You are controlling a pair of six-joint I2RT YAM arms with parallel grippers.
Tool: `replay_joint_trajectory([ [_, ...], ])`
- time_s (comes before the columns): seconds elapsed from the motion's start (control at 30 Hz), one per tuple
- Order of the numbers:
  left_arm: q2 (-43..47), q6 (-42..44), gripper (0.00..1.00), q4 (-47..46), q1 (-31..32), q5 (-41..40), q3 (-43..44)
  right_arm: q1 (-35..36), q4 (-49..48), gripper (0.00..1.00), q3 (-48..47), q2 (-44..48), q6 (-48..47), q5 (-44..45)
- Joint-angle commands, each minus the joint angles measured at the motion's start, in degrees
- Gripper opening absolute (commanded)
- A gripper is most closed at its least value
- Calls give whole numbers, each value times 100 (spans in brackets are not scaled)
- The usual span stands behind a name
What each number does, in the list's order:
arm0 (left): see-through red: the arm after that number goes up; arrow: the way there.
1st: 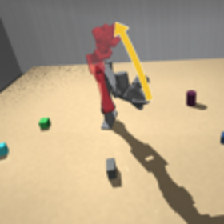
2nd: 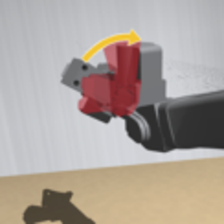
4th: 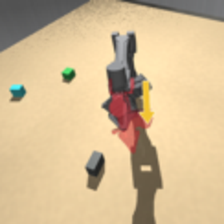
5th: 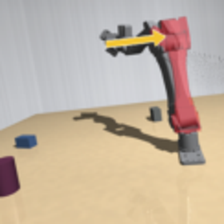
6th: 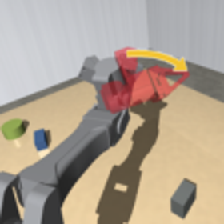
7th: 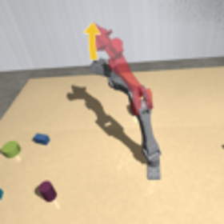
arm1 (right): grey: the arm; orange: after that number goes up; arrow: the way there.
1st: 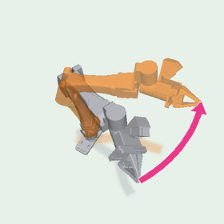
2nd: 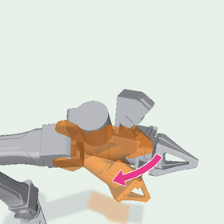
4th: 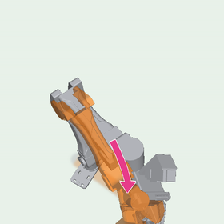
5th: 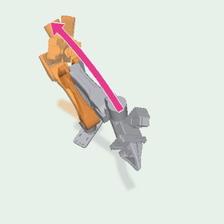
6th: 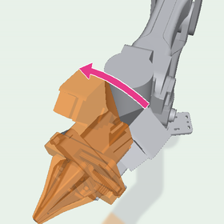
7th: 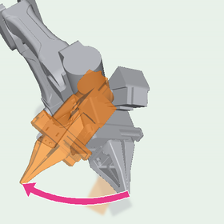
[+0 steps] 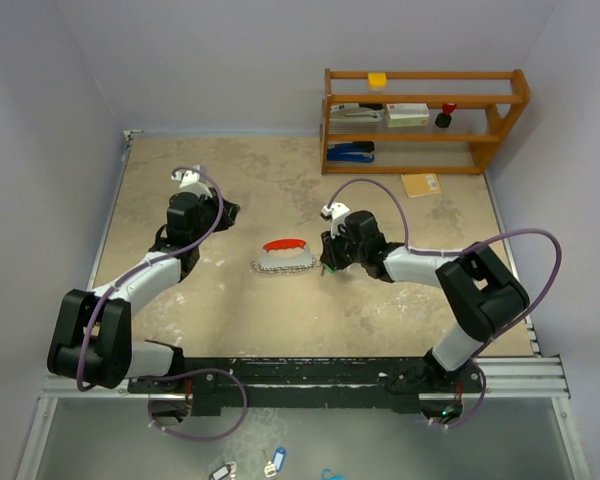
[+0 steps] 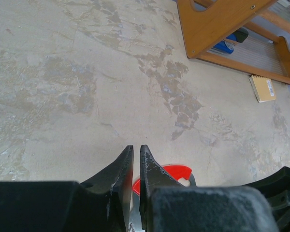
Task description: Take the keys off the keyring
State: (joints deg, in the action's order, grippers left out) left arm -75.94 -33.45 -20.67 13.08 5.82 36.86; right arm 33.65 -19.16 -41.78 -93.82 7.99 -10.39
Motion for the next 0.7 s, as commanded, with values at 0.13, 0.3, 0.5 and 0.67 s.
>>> replay_joint_trajectory([
  [0.13, 25, -74, 5, -236, -16, 138, 174, 36, -298, 28, -268, -113, 11, 74],
  [0.3, 19, -71, 4, -238, -16, 140, 172, 36, -278, 28, -301, -162, -8, 69],
  [0.5, 3, -74, 4, -245, -16, 95, 176, 43, -229, 28, -299, -220, 18, 11],
  [0.67, 26, -73, 4, -245, -16, 98, 181, 45, -237, 26, -283, -258, 13, 43],
])
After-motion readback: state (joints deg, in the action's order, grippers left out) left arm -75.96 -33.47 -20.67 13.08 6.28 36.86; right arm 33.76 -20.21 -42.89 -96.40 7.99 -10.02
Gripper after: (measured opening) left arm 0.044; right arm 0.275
